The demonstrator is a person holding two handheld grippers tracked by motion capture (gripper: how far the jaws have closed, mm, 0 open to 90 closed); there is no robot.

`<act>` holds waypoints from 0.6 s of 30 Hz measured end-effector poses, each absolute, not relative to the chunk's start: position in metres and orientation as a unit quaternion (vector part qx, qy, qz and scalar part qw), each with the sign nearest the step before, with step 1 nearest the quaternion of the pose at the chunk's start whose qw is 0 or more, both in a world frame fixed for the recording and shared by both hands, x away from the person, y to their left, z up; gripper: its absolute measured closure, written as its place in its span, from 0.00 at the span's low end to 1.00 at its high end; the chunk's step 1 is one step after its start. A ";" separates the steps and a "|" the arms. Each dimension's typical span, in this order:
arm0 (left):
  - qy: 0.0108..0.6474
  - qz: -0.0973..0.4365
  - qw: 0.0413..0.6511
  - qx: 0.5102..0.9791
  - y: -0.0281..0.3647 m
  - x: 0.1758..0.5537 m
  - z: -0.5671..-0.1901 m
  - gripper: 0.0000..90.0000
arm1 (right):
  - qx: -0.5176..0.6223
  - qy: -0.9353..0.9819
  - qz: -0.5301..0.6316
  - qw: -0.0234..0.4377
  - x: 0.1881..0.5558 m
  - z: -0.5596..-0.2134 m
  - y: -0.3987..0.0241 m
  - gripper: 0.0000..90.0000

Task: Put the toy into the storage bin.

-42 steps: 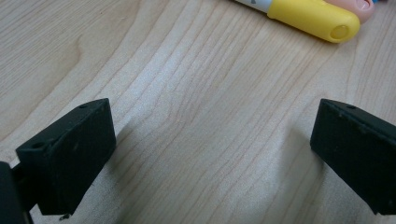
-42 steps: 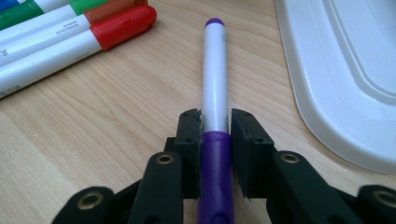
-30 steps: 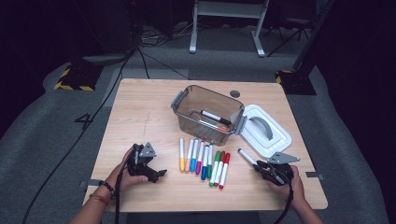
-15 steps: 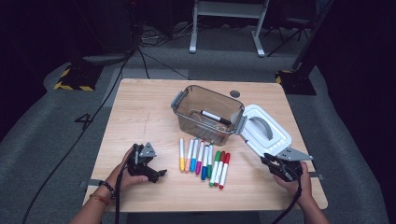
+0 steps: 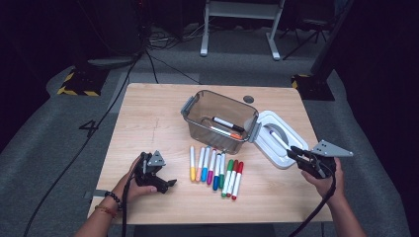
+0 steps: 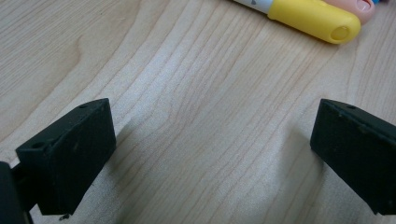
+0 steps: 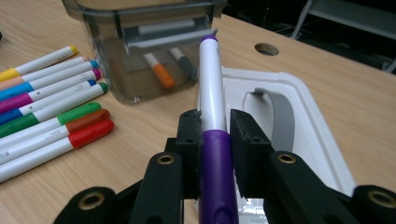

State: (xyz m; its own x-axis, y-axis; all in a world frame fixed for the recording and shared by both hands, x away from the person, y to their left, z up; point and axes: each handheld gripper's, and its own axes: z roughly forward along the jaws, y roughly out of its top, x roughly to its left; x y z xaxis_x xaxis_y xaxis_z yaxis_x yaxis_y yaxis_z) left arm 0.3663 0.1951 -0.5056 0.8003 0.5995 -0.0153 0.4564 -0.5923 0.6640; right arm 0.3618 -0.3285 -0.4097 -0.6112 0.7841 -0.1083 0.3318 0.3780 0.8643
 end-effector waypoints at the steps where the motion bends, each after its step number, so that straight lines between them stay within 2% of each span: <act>1: 0.298 0.105 0.339 0.886 0.195 0.366 -0.506 0.01 | 0.352 0.788 0.431 0.264 0.363 -0.407 -0.328 0.83; 11: 0.298 0.105 0.339 0.886 0.195 0.366 -0.506 0.01 | 0.319 0.787 0.442 0.288 0.380 -0.362 -0.315 0.83; 18: 0.298 0.105 0.339 0.886 0.195 0.366 -0.506 0.01 | 0.287 0.791 0.453 0.293 0.395 -0.335 -0.290 0.83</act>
